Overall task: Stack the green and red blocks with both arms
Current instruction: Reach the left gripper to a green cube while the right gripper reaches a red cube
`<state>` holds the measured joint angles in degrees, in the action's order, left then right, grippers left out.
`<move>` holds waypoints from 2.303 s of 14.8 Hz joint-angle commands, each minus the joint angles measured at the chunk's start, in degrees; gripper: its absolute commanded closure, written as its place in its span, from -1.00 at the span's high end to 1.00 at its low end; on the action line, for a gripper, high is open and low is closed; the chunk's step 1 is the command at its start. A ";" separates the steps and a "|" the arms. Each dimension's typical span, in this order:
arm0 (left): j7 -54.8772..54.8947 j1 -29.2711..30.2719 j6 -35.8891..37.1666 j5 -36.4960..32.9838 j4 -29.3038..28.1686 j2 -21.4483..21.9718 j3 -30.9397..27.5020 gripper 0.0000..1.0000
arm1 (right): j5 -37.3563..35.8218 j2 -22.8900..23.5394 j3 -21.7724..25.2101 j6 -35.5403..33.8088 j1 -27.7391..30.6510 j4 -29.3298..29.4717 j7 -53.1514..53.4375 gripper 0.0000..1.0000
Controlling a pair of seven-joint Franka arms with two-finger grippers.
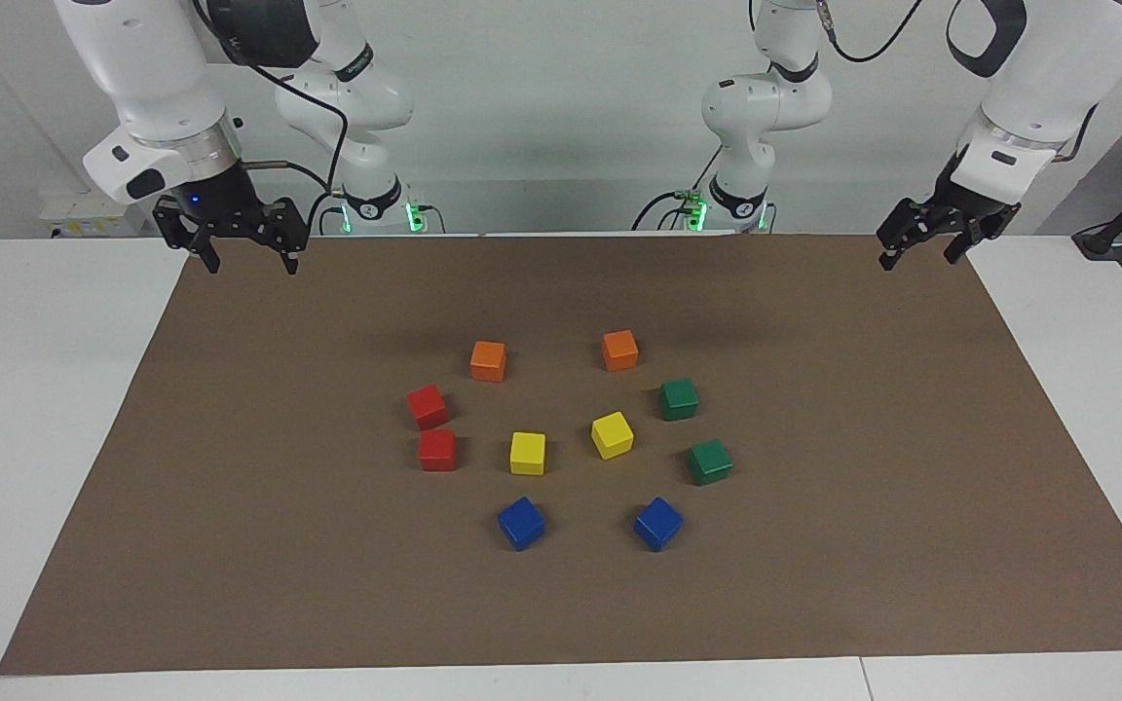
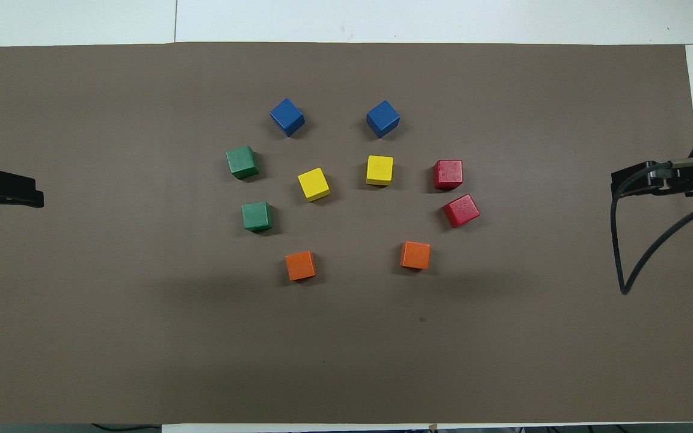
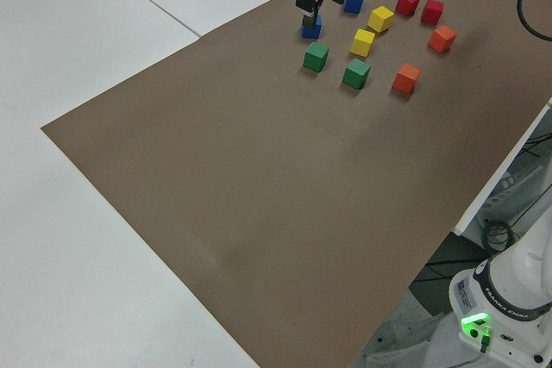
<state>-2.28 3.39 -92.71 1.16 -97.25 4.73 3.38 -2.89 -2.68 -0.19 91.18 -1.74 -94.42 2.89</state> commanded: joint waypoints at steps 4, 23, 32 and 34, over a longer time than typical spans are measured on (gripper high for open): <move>0.78 0.74 -0.98 0.42 -1.72 1.69 0.31 1.00 | -0.46 -0.75 -0.34 -0.74 0.95 -0.41 0.36 1.00; -18.89 -24.56 -27.24 3.32 -14.11 -12.44 0.32 1.00 | 3.59 2.66 -0.51 29.82 -13.02 -21.07 4.70 1.00; -24.36 -26.42 -35.43 2.80 -15.08 -20.02 0.05 1.00 | 3.68 6.63 -0.51 37.14 -15.32 -25.46 -9.40 1.00; -24.09 -25.98 -35.78 2.62 -15.25 -20.11 -0.04 1.00 | 5.07 7.60 -0.51 38.36 -14.88 -25.37 -8.00 1.00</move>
<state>-25.80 -22.02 -126.93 3.53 -111.28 -16.06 4.38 0.09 4.59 -0.94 127.39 -17.03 -118.91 -4.46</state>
